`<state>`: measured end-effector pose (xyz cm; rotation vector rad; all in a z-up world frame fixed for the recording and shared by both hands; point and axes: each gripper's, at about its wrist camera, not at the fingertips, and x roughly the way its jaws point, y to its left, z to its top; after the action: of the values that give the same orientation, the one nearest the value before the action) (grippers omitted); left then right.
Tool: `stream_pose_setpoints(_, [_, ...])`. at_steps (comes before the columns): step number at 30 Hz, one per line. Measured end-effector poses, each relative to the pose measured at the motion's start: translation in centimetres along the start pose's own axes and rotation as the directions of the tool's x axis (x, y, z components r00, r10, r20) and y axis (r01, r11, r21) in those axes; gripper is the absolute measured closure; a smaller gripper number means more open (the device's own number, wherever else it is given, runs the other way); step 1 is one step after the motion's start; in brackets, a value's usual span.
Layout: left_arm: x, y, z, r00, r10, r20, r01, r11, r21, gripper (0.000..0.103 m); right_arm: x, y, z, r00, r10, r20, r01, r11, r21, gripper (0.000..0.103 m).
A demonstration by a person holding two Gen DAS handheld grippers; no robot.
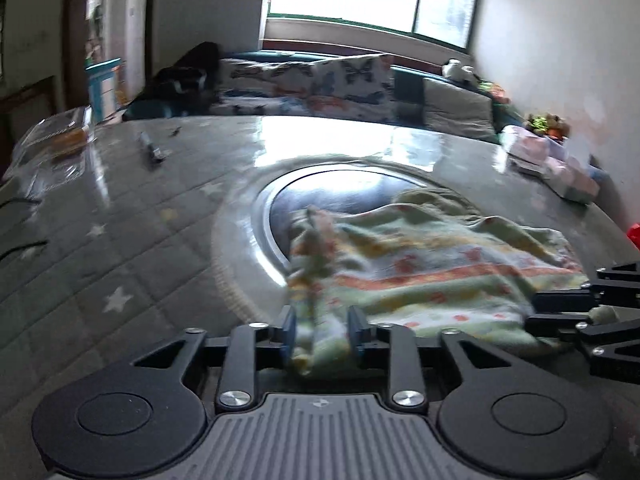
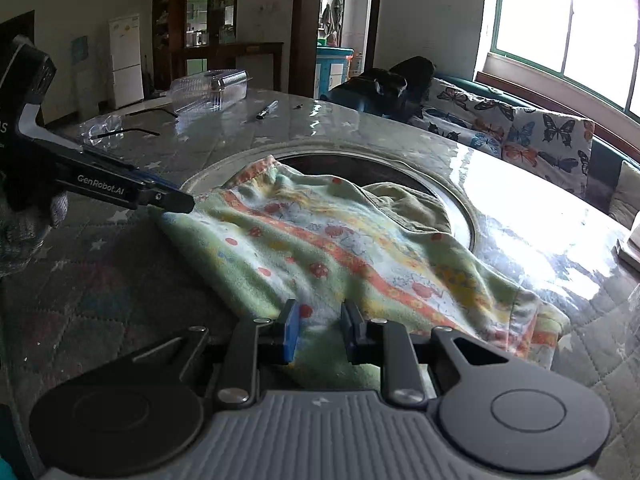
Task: Fold clothes
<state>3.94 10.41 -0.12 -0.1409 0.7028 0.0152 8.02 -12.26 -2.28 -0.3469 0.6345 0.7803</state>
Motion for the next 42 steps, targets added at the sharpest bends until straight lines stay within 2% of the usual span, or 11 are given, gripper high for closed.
stream_pose_setpoints(3, [0.0,0.5,0.0,0.999,-0.026,-0.025,0.026,0.999,-0.03,0.07,0.0,0.0,0.0,1.0,0.001,-0.005,-0.001,1.0,-0.007,0.082])
stream_pose_setpoints(5, [0.0,0.8,0.1,0.997,-0.063,-0.043,0.061,0.997,-0.051,0.084,0.0,-0.1,0.1,1.0,0.006,-0.011,-0.006,1.0,-0.014,0.082])
stream_pose_setpoints(7, [-0.2,1.0,0.3,0.993,-0.097,-0.061,0.093,0.993,-0.068,0.091,-0.1,-0.3,0.0,1.0,0.012,-0.017,-0.012,1.0,-0.013,0.082])
stream_pose_setpoints(13, [-2.6,1.8,-0.8,0.971,-0.201,-0.128,0.185,0.975,-0.121,0.094,-1.3,-0.5,-0.8,0.999,0.041,-0.035,-0.042,0.999,-0.015,0.082])
stream_pose_setpoints(16, [-4.0,2.0,-1.5,0.969,-0.207,-0.138,0.192,0.975,-0.111,0.094,-2.2,-0.2,-1.3,0.998,0.056,-0.033,-0.056,0.998,-0.012,0.082])
stream_pose_setpoints(19, [-4.9,2.1,-1.1,0.982,-0.156,-0.109,0.147,0.985,-0.089,0.093,-3.3,-0.7,-1.3,0.998,0.056,-0.001,-0.056,0.998,0.02,0.082])
stream_pose_setpoints(22, [-5.4,2.1,-0.1,0.987,-0.146,-0.063,0.14,0.987,-0.083,0.093,-4.2,-2.2,-1.6,1.0,0.005,0.028,-0.008,0.996,0.092,0.081])
stream_pose_setpoints(24, [-5.5,1.7,0.4,0.987,-0.156,-0.041,0.153,0.986,-0.073,0.093,-4.2,-3.6,-2.3,1.0,-0.022,0.012,0.02,0.988,0.154,0.081])
stream_pose_setpoints(29, [-3.5,-0.2,1.4,0.983,-0.177,-0.05,0.176,0.984,-0.024,0.092,-4.6,-5.9,-3.8,0.998,-0.055,-0.018,0.057,0.97,0.238,0.076])
stream_pose_setpoints(36, [0.4,-1.3,2.6,0.984,-0.161,-0.076,0.162,0.987,0.013,0.091,-3.8,-8.0,-0.9,0.995,-0.098,0.011,0.094,0.973,0.212,0.076])
stream_pose_setpoints(42, [3.3,-0.7,3.6,0.987,-0.129,-0.1,0.128,0.992,-0.012,0.091,1.1,-9.9,1.0,0.995,-0.094,-0.031,0.099,0.967,0.233,0.076])
